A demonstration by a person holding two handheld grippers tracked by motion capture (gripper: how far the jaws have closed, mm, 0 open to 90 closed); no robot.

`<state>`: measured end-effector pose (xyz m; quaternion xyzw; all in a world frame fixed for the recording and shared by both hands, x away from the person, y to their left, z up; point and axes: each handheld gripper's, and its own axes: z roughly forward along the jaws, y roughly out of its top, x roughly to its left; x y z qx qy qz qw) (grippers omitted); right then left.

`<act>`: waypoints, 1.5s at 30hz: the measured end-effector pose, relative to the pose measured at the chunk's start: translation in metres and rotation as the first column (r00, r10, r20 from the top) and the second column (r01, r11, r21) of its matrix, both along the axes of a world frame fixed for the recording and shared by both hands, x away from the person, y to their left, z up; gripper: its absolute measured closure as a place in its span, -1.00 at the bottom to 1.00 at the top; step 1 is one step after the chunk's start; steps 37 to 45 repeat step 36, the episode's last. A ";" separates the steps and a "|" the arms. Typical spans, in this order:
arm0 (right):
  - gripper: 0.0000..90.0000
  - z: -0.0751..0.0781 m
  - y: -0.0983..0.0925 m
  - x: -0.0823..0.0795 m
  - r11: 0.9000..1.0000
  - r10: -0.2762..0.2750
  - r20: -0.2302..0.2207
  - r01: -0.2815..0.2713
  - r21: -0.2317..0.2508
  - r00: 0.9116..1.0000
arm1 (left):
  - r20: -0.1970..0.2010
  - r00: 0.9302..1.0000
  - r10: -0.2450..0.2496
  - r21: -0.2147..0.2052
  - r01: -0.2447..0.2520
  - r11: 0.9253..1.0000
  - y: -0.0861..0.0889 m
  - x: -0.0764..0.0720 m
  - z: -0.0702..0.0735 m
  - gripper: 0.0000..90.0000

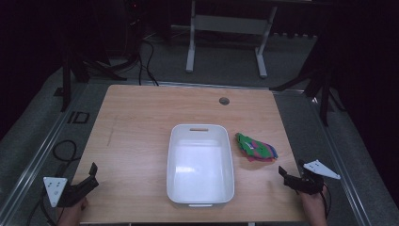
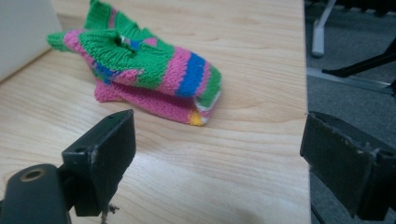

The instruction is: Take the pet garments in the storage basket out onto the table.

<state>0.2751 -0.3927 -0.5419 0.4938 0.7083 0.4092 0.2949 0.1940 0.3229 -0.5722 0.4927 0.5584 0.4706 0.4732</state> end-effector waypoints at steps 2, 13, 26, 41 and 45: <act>-0.77 -0.003 -0.003 -0.003 1.000 -0.024 0.010 0.024 0.012 1.000 | -0.001 1.000 -0.001 0.002 0.001 1.000 0.000 0.000 0.000 -0.97; -0.77 -0.012 -0.014 -0.021 0.991 -0.128 0.080 0.126 0.036 0.989 | 0.000 1.000 0.000 0.001 0.000 1.000 0.000 0.000 0.000 -0.97; -0.76 -0.014 -0.021 -0.028 0.973 -0.219 0.141 0.205 0.107 0.966 | 0.000 1.000 -0.002 -0.003 0.002 1.000 0.000 0.000 0.000 -0.97; -0.71 -0.014 -0.020 -0.026 0.972 -0.223 0.130 0.210 0.100 0.966 | 0.001 1.000 -0.003 -0.003 0.003 1.000 0.000 0.000 0.000 -0.97; -0.71 -0.014 -0.020 -0.026 0.972 -0.223 0.130 0.210 0.100 0.966 | 0.001 1.000 -0.003 -0.003 0.003 1.000 0.000 0.000 0.000 -0.97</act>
